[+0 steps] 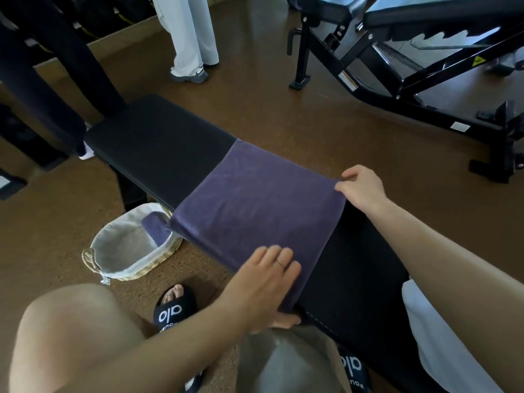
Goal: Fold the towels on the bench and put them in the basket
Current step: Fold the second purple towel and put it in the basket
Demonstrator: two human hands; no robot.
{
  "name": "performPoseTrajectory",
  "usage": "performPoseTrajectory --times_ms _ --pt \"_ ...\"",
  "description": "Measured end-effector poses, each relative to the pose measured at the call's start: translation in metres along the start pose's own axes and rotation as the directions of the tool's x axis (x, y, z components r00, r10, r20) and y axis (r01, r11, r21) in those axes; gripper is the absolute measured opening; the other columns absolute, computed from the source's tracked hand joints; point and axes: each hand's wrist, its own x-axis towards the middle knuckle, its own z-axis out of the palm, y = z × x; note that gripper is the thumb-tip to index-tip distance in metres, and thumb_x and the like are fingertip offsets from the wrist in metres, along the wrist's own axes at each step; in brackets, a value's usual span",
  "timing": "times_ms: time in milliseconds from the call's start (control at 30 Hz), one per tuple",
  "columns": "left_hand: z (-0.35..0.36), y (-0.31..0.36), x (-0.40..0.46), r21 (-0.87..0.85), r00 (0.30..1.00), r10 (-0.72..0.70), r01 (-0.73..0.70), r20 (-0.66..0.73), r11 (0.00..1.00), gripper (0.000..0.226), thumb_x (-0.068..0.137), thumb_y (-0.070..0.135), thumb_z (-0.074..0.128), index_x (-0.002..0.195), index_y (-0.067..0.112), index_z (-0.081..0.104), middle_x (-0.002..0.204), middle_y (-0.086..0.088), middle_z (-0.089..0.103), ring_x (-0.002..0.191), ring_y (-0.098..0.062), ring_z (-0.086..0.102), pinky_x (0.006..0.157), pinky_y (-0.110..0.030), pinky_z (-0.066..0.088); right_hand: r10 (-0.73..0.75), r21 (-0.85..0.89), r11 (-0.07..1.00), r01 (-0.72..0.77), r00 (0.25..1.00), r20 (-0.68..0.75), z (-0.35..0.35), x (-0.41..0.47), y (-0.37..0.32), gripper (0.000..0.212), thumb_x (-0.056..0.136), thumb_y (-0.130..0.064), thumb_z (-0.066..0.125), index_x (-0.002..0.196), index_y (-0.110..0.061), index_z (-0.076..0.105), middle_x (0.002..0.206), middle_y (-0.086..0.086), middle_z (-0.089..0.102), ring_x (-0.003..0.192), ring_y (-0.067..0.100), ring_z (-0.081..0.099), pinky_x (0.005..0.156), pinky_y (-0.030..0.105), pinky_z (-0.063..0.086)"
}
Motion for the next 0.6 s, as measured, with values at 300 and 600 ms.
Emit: performPoseTrajectory --times_ms 300,600 --pt "0.014 0.018 -0.009 0.118 0.995 0.050 -0.040 -0.082 0.992 0.020 0.087 0.020 0.063 0.101 0.013 0.050 0.098 -0.008 0.052 0.077 -0.025 0.045 0.064 -0.040 0.044 0.004 0.034 0.999 -0.006 0.999 0.054 -0.015 -0.001 -0.009 0.036 0.090 -0.014 0.073 0.124 -0.018 0.062 0.112 0.007 0.065 0.084 0.020 0.069 0.061 0.028 0.053" --pt "0.007 0.019 -0.015 0.094 0.990 0.075 -0.064 -0.119 0.994 0.010 0.090 0.020 0.055 0.099 0.017 0.052 0.098 -0.006 0.055 0.076 -0.025 0.050 0.061 -0.040 0.047 0.085 0.037 0.996 -0.086 0.995 0.045 -0.042 -0.019 0.019 0.016 0.087 -0.008 0.068 0.099 -0.018 0.068 0.097 0.009 0.071 0.080 0.023 0.070 0.063 0.032 0.056"
